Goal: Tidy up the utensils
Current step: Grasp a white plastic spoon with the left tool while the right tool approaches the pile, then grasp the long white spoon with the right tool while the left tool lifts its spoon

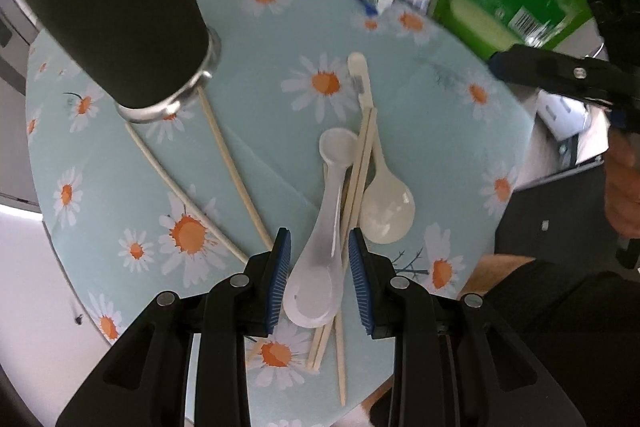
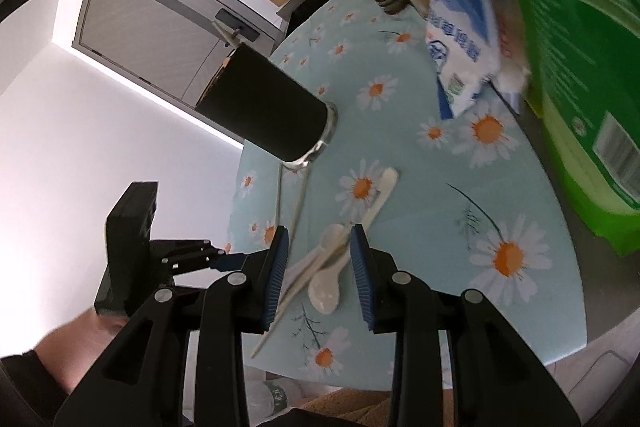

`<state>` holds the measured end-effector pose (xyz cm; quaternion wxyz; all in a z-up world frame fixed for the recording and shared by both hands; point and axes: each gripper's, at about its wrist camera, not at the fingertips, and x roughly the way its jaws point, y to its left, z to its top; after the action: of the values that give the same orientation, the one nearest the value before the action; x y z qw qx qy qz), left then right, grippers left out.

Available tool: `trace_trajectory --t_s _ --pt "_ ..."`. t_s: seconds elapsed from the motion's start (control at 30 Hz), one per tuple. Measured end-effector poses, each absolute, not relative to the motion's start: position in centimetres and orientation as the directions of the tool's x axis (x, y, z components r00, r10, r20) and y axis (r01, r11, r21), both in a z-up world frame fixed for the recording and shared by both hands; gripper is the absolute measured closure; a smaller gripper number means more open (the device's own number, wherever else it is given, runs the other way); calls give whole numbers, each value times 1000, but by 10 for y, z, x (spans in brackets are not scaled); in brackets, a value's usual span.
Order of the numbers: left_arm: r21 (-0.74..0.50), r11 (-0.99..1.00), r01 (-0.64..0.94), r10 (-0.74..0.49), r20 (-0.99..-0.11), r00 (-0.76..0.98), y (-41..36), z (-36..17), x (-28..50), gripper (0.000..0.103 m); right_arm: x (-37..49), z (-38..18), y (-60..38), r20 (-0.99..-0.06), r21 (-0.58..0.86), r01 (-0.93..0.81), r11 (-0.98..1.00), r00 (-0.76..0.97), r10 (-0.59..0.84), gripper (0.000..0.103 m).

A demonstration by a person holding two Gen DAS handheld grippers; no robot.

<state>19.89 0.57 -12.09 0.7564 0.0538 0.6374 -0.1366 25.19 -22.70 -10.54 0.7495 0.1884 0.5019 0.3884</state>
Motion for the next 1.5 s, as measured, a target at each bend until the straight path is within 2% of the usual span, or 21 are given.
trace_trajectory --t_s 0.13,0.57,0.67,1.27,1.5 --pt "-112 955 275 -131 -990 52 0 -133 210 74 249 -111 -242 -591 693 -373 616 195 783 70" --pt "-58 948 312 -39 -997 -68 -20 -156 229 76 251 -128 -264 -572 724 -358 589 164 803 70" --pt "-54 953 299 -34 -997 -70 -21 -156 233 81 252 -128 -267 -565 730 -360 581 161 809 70" --pt "-48 970 236 -45 -999 -19 -8 -141 234 82 255 -132 -253 -560 739 -374 561 122 819 70" --pt "-106 979 174 -117 -992 52 17 -123 226 82 252 -140 -227 -559 760 -354 545 72 826 70"
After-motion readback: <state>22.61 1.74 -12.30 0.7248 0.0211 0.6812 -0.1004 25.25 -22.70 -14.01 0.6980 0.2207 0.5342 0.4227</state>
